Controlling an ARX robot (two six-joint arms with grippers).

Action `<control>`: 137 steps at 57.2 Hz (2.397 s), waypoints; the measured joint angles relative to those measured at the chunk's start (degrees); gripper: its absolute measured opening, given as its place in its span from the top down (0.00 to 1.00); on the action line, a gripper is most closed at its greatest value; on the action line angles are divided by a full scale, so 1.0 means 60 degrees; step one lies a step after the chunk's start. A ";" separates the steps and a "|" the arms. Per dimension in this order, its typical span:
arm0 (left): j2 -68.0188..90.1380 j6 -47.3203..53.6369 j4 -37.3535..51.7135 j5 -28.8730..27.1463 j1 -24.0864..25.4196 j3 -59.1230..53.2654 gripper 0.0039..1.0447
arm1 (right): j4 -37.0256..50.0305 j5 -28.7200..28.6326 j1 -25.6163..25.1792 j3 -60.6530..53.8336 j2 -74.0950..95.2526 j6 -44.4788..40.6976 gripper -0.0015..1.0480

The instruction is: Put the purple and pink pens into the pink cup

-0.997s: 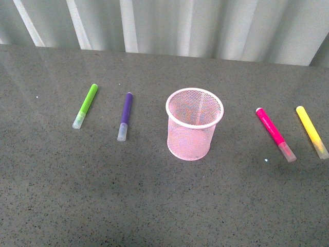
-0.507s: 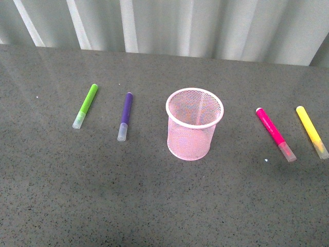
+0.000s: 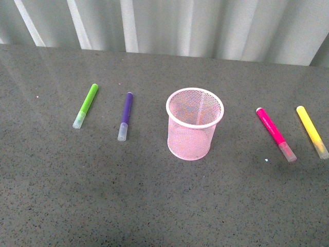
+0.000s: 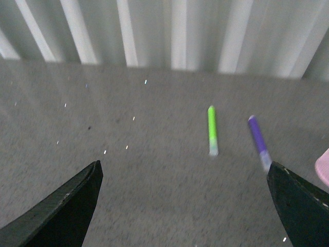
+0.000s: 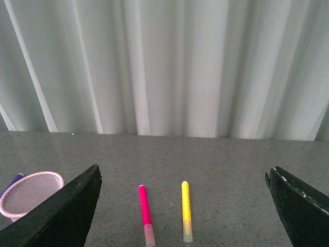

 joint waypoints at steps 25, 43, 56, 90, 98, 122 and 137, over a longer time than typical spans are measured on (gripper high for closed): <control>1.3136 0.0499 0.1705 0.0044 -0.1621 0.8626 0.06 | 0.0000 0.0000 0.0000 0.0000 -0.0004 0.0000 0.07; 1.7205 -0.0149 -0.0474 -0.0073 -0.1712 1.2393 0.06 | 0.0000 -0.0004 0.0000 0.0000 -0.0004 0.0000 0.07; 1.8659 -0.0634 -0.0619 -0.0182 -0.1858 1.2808 0.06 | 0.0000 0.0000 0.0000 0.0000 -0.0004 0.0000 0.07; 2.0145 -0.2076 -0.0656 -0.0069 -0.2371 1.3311 0.06 | 0.0000 -0.0004 0.0000 0.0000 -0.0004 0.0000 0.07; 2.0382 -0.2120 -0.0317 -0.0160 -0.2608 1.3311 0.06 | 0.0000 0.0000 0.0000 0.0000 -0.0004 0.0000 0.07; 2.0852 -0.2076 0.0168 -0.0543 -0.2801 1.3278 0.06 | 0.0000 -0.0004 0.0000 0.0000 -0.0004 0.0000 0.07; 2.0859 -0.2076 0.0361 -0.0710 -0.2761 1.3169 0.47 | 0.0000 0.0000 0.0000 0.0000 -0.0004 0.0000 0.07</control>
